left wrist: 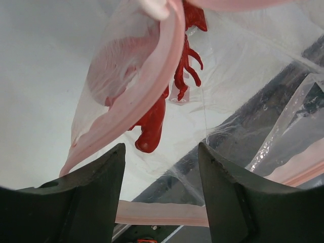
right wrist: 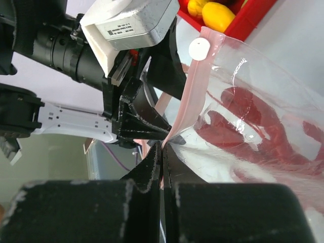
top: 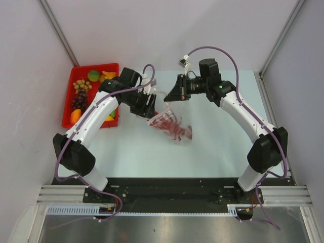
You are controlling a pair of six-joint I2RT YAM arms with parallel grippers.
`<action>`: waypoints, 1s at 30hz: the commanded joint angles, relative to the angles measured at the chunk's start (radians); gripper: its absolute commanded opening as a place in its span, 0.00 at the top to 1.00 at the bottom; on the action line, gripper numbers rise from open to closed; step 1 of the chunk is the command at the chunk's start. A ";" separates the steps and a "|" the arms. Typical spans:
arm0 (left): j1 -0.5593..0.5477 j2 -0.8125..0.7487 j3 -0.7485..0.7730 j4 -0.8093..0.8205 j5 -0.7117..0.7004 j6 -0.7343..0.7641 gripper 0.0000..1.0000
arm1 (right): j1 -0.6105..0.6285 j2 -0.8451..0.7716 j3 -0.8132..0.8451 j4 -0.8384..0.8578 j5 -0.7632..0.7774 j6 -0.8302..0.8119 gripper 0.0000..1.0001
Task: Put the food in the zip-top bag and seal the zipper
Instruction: Place the fake lobster in the zipper food storage bag.
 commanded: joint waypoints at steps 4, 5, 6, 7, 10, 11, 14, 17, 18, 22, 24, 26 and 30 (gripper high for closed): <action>-0.009 0.019 -0.041 0.012 -0.024 -0.072 0.36 | 0.029 -0.073 -0.050 0.153 0.138 0.052 1.00; -0.009 0.015 -0.067 0.028 -0.019 -0.077 0.36 | 0.037 -0.075 -0.067 0.167 0.153 0.062 1.00; -0.009 0.004 -0.087 0.043 -0.019 -0.103 0.35 | 0.042 -0.075 -0.073 0.184 0.164 0.075 1.00; -0.007 -0.006 -0.107 0.087 0.005 -0.108 0.35 | 0.048 -0.073 -0.078 0.202 0.185 0.093 1.00; -0.006 -0.062 -0.205 0.211 0.002 -0.164 0.36 | 0.065 -0.061 -0.084 0.230 0.209 0.116 1.00; -0.002 -0.077 -0.251 0.242 -0.004 -0.186 0.37 | 0.065 -0.058 -0.085 0.236 0.222 0.136 1.00; 0.008 -0.100 -0.308 0.319 0.013 -0.269 0.38 | 0.062 -0.060 -0.091 0.254 0.235 0.151 1.00; 0.014 -0.093 -0.337 0.336 0.018 -0.312 0.36 | 0.059 -0.063 -0.101 0.268 0.236 0.167 1.00; 0.017 -0.088 -0.343 0.341 0.022 -0.330 0.35 | 0.057 -0.063 -0.101 0.271 0.238 0.168 1.00; 0.045 -0.073 -0.392 0.400 0.091 -0.398 0.36 | 0.059 -0.052 -0.107 0.287 0.233 0.185 1.00; 0.048 -0.085 -0.420 0.458 0.114 -0.419 0.40 | 0.060 -0.050 -0.108 0.287 0.233 0.188 1.00; 0.048 -0.103 -0.449 0.502 0.113 -0.441 0.41 | 0.062 -0.049 -0.114 0.294 0.235 0.191 1.00; 0.045 -0.099 -0.457 0.581 0.107 -0.474 0.44 | 0.065 -0.043 -0.128 0.331 0.224 0.216 1.00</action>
